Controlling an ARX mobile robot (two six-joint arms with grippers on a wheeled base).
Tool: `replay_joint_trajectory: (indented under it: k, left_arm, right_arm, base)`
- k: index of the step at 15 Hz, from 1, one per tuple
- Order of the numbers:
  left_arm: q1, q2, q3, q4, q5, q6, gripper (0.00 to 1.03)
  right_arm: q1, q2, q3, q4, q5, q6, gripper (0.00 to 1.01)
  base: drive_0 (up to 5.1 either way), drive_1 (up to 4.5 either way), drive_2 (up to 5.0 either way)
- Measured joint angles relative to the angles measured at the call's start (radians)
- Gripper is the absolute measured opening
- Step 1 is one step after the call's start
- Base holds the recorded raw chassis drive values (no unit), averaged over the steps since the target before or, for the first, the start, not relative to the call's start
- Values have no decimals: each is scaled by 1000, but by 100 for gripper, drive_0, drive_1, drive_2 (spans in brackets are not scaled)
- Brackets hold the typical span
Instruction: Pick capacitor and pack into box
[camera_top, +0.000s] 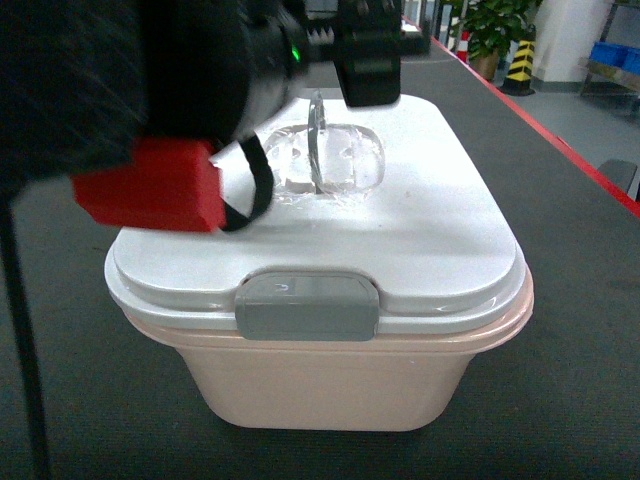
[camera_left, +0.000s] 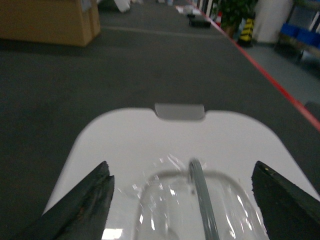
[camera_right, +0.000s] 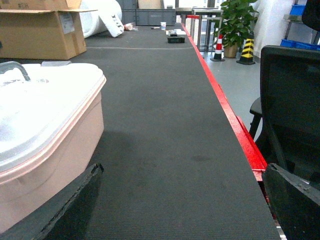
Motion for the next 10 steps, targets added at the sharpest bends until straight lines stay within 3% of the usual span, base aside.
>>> replay_joint_trajectory:
  k: [1,3,4,7,10]
  left_arm:
    - [41,-47,-19,33,10,3,95]
    - [151,-181,-159,106,17,51,98]
    - [182,-267,-263,162,17,107,98]
    - [193,-509,-439,145,14,171,98]
    - [196,-696,-543,93,-13,172,98]
  right_arm:
    - [0,0,0,0,0,0,98]
    - [0,0,0,0,0,0,98]
    - [0,0,0,0,0,0,98]
    - [0,0,0,0,0,0,98]
    - [0,0,0,1,0,0,98]
  base:
    - [0,0,0]
    - [0,0,0]
    - [0,0,0]
    - [0,0,0]
    - [0,0,0]
